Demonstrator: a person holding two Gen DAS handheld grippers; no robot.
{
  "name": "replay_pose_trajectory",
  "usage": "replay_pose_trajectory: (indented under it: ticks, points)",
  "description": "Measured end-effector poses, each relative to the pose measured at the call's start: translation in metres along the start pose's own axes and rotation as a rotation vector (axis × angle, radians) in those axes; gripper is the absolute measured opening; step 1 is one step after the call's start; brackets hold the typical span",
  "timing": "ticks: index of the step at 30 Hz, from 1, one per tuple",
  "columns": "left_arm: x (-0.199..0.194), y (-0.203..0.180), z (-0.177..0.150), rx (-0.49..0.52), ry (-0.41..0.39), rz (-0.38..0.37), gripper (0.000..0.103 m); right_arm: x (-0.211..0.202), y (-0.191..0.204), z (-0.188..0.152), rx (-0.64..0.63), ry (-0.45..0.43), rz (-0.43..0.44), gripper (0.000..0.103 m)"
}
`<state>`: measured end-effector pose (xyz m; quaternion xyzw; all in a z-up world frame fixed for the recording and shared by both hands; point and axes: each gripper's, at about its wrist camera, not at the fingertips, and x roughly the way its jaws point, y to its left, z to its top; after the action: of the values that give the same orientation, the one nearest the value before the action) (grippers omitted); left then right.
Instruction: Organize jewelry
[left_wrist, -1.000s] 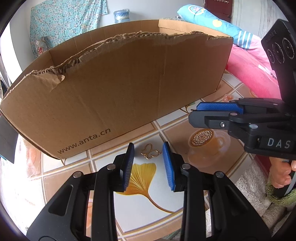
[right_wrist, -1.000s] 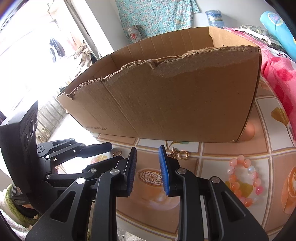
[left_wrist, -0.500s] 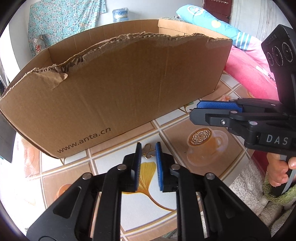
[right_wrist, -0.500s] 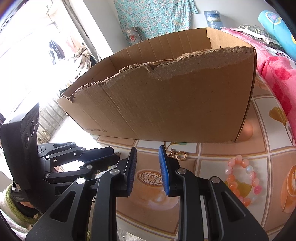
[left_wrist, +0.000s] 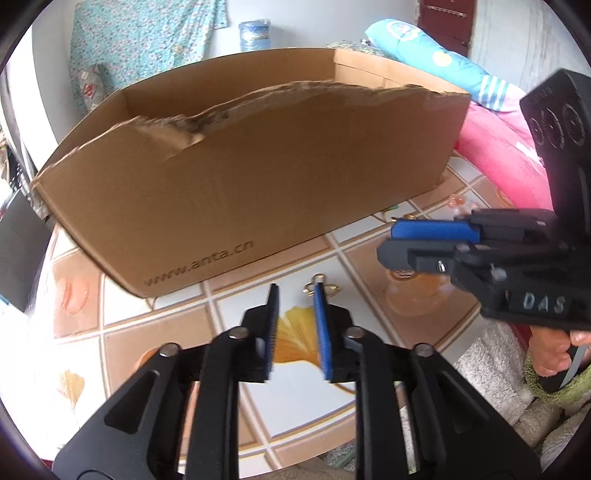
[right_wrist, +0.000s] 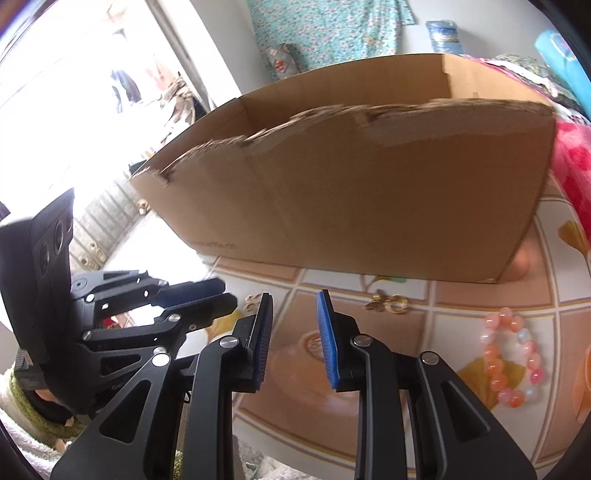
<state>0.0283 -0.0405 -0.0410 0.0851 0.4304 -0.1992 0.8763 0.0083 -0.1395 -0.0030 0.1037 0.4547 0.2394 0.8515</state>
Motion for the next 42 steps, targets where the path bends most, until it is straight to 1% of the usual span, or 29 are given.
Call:
replay_pose_trajectory:
  ticks: [2, 4, 5, 7, 9, 13, 18, 20, 23, 30, 34, 35, 38, 42]
  points:
    - [-0.002, 0.006, -0.002, -0.021, -0.002, 0.021, 0.028, 0.006, 0.01, -0.001, -0.034, 0.009, -0.009, 0.036]
    - [-0.003, 0.01, -0.005, -0.036, -0.002, 0.04, 0.034, 0.012, 0.019, -0.001, -0.061, 0.017, -0.012, 0.037]
    - [-0.004, 0.013, -0.006, -0.043, -0.002, 0.053, 0.039, 0.015, 0.023, -0.001, -0.072, 0.02, -0.016, 0.037]
    - [-0.004, 0.016, -0.007, -0.054, -0.004, 0.072, 0.042, 0.019, 0.03, 0.0, -0.092, 0.019, -0.026, 0.037]
    - [-0.004, 0.02, -0.008, -0.071, -0.009, 0.083, 0.047, 0.023, 0.037, 0.0, -0.123, 0.018, -0.054, 0.037]
    - [-0.007, 0.029, -0.011, -0.106, -0.025, 0.091, 0.048, 0.032, 0.046, 0.002, -0.146, 0.024, -0.09, 0.036]
    - [-0.008, 0.039, -0.014, -0.133, -0.037, 0.085, 0.048, 0.039, 0.059, -0.002, -0.174, 0.027, -0.127, 0.029]
    - [-0.009, 0.041, -0.015, -0.139, -0.045, 0.08, 0.048, 0.04, 0.062, -0.001, -0.182, 0.03, -0.161, 0.022]
    - [-0.011, 0.046, -0.017, -0.146, -0.057, 0.074, 0.048, 0.04, 0.061, 0.001, -0.172, 0.045, -0.168, 0.019]
    - [-0.018, 0.054, -0.026, -0.162, -0.077, 0.065, 0.048, 0.044, 0.071, 0.009, -0.222, 0.112, -0.221, 0.018]
    - [-0.019, 0.053, -0.028, -0.168, -0.083, 0.061, 0.048, 0.048, 0.075, 0.016, -0.238, 0.157, -0.231, 0.017]
    - [-0.019, 0.053, -0.029, -0.169, -0.084, 0.06, 0.048, 0.048, 0.075, 0.018, -0.244, 0.17, -0.231, 0.012]
    - [-0.021, 0.054, -0.029, -0.176, -0.091, 0.057, 0.048, 0.05, 0.073, 0.027, -0.224, 0.203, -0.214, 0.012]
    - [-0.023, 0.054, -0.031, -0.193, -0.107, 0.055, 0.048, 0.047, 0.06, 0.034, -0.18, 0.213, -0.187, 0.012]
